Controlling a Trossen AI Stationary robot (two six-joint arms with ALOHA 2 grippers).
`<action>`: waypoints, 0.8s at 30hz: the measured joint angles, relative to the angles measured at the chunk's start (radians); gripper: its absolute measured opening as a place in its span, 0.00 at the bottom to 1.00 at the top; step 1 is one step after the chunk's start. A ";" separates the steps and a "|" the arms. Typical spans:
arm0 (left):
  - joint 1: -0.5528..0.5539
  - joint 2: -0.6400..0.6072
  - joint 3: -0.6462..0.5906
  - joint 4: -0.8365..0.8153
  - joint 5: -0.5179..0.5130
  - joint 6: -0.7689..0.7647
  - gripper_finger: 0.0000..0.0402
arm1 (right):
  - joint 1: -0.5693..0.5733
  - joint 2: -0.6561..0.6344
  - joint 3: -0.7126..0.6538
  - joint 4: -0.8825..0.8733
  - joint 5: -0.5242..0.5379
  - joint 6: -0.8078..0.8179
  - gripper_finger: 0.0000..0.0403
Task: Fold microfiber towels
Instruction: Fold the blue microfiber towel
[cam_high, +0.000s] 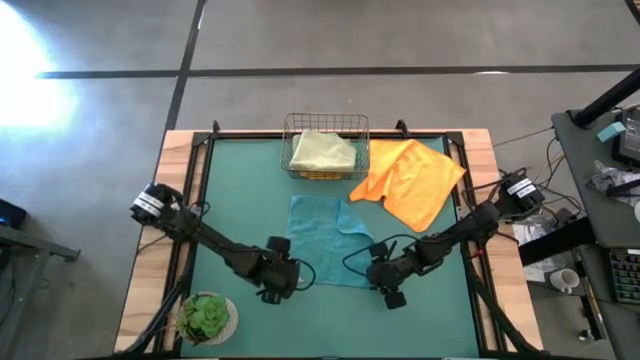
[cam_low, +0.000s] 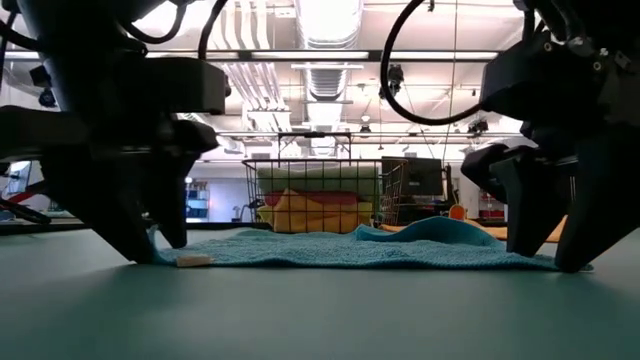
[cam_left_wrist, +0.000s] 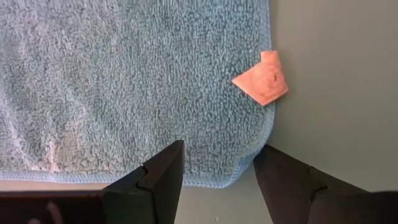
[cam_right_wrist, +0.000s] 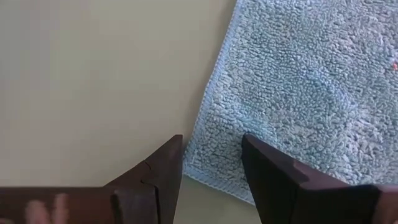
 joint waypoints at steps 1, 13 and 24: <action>0.000 0.000 0.000 0.007 -0.001 0.000 0.44 | 0.000 0.000 0.000 0.000 0.002 0.010 0.39; 0.002 0.005 -0.006 0.046 0.023 0.004 0.08 | -0.002 0.019 0.003 -0.023 0.030 0.082 0.39; 0.041 0.006 -0.008 0.085 0.022 0.012 0.00 | -0.002 0.141 0.002 -0.025 0.037 0.214 0.39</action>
